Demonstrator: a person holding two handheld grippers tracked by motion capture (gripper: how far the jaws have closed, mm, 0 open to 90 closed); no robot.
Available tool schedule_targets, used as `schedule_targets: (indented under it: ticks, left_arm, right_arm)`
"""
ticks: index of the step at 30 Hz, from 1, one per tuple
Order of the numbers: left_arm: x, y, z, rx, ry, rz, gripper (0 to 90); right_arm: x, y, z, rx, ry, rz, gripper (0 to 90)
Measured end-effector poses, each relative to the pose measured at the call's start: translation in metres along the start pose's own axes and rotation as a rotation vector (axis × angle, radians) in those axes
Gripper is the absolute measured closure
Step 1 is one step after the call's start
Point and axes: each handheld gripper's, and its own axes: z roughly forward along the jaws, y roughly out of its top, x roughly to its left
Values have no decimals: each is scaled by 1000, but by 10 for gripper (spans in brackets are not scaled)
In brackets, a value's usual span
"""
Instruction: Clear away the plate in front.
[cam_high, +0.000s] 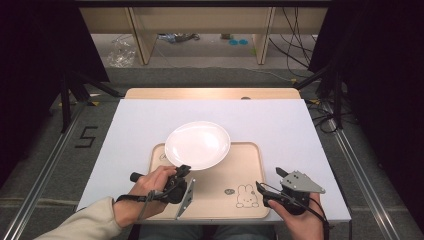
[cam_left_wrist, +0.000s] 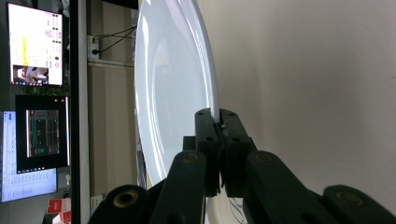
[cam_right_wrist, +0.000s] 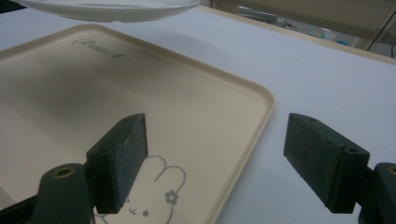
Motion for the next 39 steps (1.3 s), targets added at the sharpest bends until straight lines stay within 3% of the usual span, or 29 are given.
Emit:
schedule_targets:
  ticks: [24, 39]
  left_arm:
    - [-23, 11, -13, -28, -43, 30, 878]
    - [-36, 20, -11, -38, -77, 51, 878]
  right_arm:
    - [0, 0, 0, -19, -11, -14, 227]
    - [0, 0, 0, -16, -8, -16, 227]
